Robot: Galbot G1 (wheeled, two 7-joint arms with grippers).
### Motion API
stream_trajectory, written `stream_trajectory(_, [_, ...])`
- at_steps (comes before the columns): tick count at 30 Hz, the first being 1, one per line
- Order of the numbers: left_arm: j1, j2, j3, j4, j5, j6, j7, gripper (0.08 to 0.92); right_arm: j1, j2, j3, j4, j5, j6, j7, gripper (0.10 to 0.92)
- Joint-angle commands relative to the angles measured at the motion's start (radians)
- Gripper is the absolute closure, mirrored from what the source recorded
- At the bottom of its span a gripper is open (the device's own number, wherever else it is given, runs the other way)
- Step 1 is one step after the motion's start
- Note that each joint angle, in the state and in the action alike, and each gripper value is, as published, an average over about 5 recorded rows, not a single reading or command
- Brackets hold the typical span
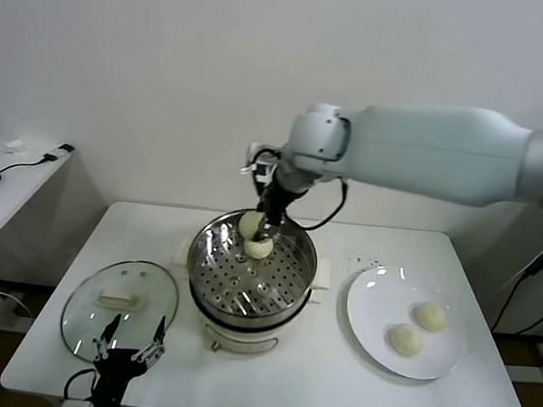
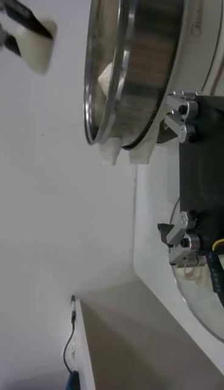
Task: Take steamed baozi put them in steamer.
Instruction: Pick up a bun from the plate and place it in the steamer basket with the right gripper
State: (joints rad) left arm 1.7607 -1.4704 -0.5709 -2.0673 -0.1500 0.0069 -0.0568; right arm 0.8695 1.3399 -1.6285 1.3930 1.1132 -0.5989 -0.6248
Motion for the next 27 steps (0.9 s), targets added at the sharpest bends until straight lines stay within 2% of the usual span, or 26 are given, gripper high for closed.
stream_trajectory(1, [0.001,0.0,0.003,0.003,0.001,-0.002,0.0,0.177,-0.199,0.132,0.023,-0.098,-0.037,-0.054,0.088,0.44])
stream_trajectory(12, [-0.001,0.004,0.009,0.006,0.002,-0.003,-0.001,0.177,-0.298,0.177,0.056,-0.241,-0.09,-0.043,0.098,0.44])
stream_trajectory(18, [0.0,0.005,0.007,0.005,0.001,-0.006,-0.002,0.177,-0.304,0.185,0.058,-0.252,-0.095,-0.037,0.089,0.414])
stream_trajectory(23, [0.001,0.005,0.005,0.001,0.001,-0.006,-0.001,0.177,-0.256,0.151,0.067,-0.219,-0.097,-0.018,0.044,0.3])
stream_trajectory(27, [0.0,0.006,0.004,-0.001,0.002,-0.005,-0.001,0.177,-0.145,0.071,0.056,-0.181,-0.119,0.049,-0.047,0.218])
